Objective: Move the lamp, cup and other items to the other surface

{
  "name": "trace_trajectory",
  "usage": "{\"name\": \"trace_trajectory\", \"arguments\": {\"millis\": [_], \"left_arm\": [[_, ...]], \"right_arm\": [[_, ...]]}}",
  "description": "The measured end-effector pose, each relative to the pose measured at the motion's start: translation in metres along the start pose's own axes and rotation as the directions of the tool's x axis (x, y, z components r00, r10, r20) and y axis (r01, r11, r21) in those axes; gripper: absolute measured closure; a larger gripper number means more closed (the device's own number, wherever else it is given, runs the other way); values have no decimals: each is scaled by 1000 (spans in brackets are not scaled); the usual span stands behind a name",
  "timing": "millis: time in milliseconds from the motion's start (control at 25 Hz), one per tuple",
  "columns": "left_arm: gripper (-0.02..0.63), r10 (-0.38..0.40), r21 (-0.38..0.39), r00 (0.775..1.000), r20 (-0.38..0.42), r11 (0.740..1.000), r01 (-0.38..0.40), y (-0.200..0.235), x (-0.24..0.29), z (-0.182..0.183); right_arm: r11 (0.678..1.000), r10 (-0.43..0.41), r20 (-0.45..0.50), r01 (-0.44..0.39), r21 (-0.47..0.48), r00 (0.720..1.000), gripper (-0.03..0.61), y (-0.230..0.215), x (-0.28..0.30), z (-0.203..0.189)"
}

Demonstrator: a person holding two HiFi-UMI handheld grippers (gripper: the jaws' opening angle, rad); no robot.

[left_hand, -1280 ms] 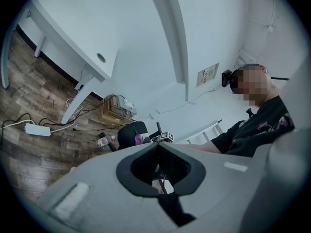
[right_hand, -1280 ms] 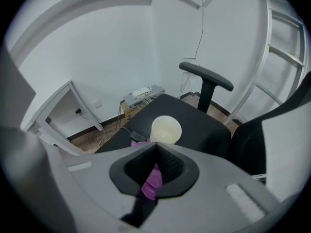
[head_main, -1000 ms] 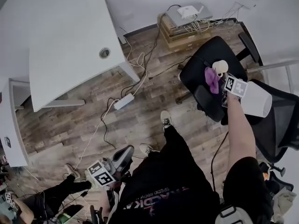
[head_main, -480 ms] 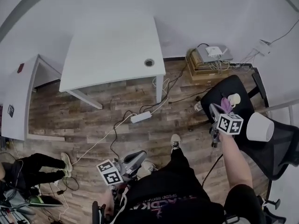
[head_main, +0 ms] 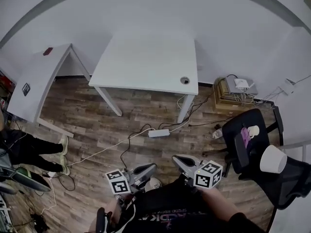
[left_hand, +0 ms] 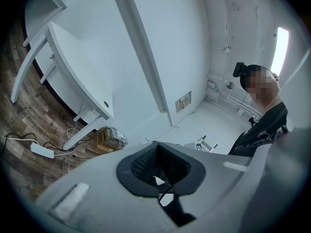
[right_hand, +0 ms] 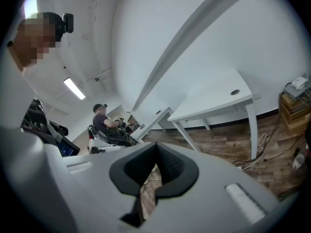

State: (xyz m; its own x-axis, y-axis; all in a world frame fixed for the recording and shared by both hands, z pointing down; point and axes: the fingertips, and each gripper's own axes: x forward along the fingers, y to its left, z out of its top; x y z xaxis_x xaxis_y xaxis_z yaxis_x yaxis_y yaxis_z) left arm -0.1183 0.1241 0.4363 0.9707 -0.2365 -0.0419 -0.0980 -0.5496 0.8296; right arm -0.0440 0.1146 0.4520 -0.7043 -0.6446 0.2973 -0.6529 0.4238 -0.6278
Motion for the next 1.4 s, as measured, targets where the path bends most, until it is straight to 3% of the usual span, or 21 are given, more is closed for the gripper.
{"name": "trace_trajectory", "arguments": {"millis": [200,520,1400], "left_arm": [[612,-22,-5,999,24,1000,22,0,-10,4],[612,-28,12,998,55,1000,27,-3,-24,10],[612,-39,9,998,48,999,39,-11,-23,2]], "right_arm": [[993,74,-82,-80,-84,994,575,44,20,-23],[998,64,-45,-64,2,997,575,41,20,-24],[998,56,-28,-56,-1,998,577,45,11,-28]]}}
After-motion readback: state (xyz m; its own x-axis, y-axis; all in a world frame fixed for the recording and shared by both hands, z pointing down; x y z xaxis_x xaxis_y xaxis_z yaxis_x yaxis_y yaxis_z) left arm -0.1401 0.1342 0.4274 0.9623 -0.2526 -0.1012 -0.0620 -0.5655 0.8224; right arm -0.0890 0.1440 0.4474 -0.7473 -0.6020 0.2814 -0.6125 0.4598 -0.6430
